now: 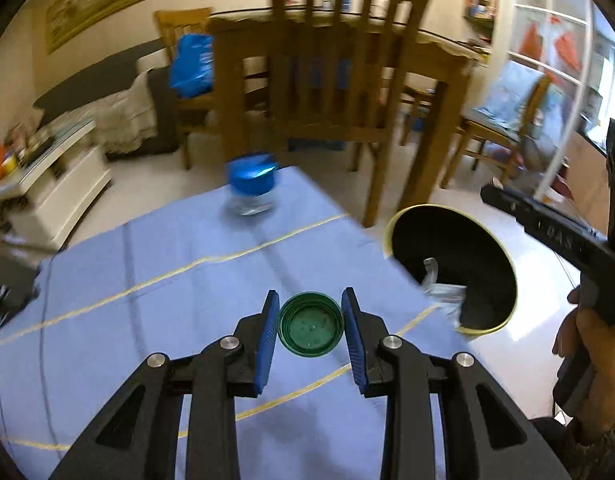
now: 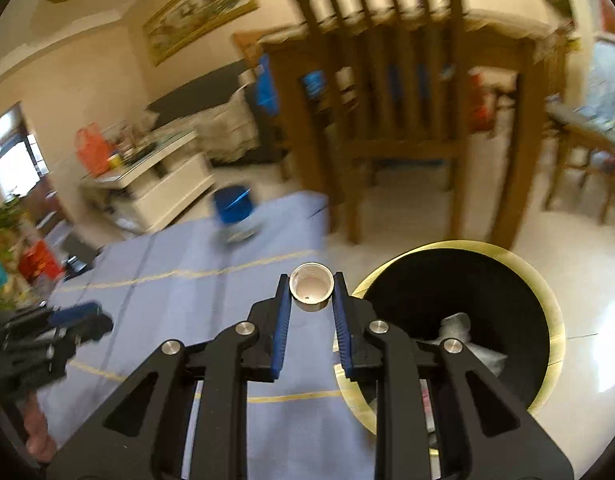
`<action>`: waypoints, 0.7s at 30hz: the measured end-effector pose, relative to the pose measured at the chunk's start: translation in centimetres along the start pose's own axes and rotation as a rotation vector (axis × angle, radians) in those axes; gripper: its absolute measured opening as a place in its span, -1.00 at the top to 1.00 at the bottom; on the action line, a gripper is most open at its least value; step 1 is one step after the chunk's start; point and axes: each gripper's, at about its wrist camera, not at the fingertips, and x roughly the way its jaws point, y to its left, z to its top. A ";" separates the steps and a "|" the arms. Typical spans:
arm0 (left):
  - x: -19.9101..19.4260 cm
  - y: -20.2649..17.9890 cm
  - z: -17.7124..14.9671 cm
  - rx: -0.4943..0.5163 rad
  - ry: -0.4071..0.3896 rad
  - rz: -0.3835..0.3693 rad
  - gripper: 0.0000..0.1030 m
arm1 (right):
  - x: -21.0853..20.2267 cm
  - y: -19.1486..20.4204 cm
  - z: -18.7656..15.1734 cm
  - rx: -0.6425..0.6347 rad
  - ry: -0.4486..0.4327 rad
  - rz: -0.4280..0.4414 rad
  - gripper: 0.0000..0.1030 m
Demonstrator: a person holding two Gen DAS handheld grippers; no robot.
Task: Collect trash
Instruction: 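Drop the white cap and green bottle cap into the black bin from both tools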
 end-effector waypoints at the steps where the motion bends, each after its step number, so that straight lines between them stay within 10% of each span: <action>1: 0.2 -0.7 0.2 0.007 -0.002 -0.005 0.42 | -0.6 -1.0 0.3 0.006 -0.020 -0.031 0.60; 11: 3.6 -6.8 2.1 0.073 0.006 -0.027 0.42 | 2.1 -10.6 -2.1 0.210 0.052 -0.210 0.59; 18: 5.1 -9.3 2.4 0.107 0.020 -0.038 0.42 | 3.7 -12.6 -2.9 0.288 0.111 -0.185 0.54; 21: 5.7 -10.1 2.5 0.120 0.025 -0.035 0.42 | 3.4 -12.7 -2.9 0.294 0.090 -0.215 0.03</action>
